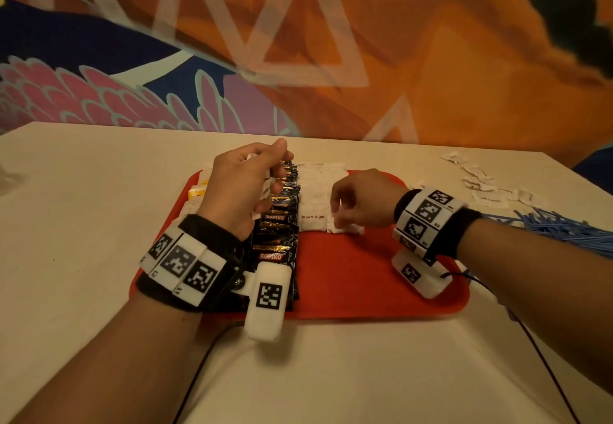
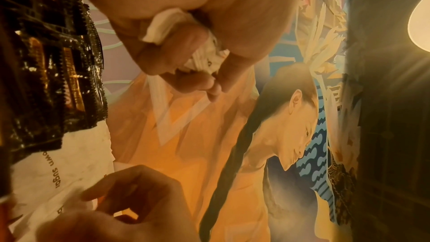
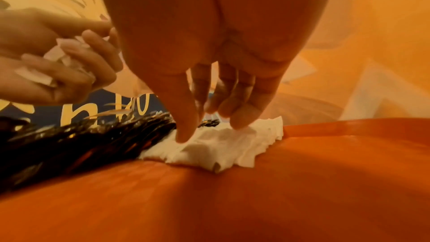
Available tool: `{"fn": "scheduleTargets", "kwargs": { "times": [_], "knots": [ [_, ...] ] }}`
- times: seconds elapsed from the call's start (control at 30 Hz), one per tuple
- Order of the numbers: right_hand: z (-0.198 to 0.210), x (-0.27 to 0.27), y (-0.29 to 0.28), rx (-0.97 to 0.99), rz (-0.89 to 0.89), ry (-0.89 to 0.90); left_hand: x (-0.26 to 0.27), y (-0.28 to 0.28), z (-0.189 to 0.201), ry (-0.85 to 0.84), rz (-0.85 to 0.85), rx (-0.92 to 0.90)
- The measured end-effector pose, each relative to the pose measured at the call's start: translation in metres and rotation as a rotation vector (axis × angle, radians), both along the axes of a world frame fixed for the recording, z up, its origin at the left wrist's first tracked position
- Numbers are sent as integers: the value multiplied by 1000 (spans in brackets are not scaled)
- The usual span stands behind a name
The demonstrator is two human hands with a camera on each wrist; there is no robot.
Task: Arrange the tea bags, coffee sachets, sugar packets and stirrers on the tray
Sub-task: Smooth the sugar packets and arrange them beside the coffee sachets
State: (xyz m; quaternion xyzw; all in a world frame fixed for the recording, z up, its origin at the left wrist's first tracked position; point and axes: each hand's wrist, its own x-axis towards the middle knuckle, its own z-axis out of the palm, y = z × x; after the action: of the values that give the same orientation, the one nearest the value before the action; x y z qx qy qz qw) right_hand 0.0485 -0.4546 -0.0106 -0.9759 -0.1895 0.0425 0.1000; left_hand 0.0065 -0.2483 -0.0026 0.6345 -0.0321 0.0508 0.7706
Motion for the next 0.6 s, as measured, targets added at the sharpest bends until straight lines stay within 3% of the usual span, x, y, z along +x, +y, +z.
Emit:
{"fn": "scheduleTargets", "kwargs": {
  "times": [0.13, 0.33, 0.6],
  "knots": [
    [-2, 3, 4, -19, 21, 76, 0, 1, 0, 7, 1, 2],
    [6, 4, 1, -4, 9, 3, 1, 0, 1, 30, -17, -11],
    [38, -10, 24, 486, 85, -272, -3, -3, 7, 142, -121, -163]
  ]
}}
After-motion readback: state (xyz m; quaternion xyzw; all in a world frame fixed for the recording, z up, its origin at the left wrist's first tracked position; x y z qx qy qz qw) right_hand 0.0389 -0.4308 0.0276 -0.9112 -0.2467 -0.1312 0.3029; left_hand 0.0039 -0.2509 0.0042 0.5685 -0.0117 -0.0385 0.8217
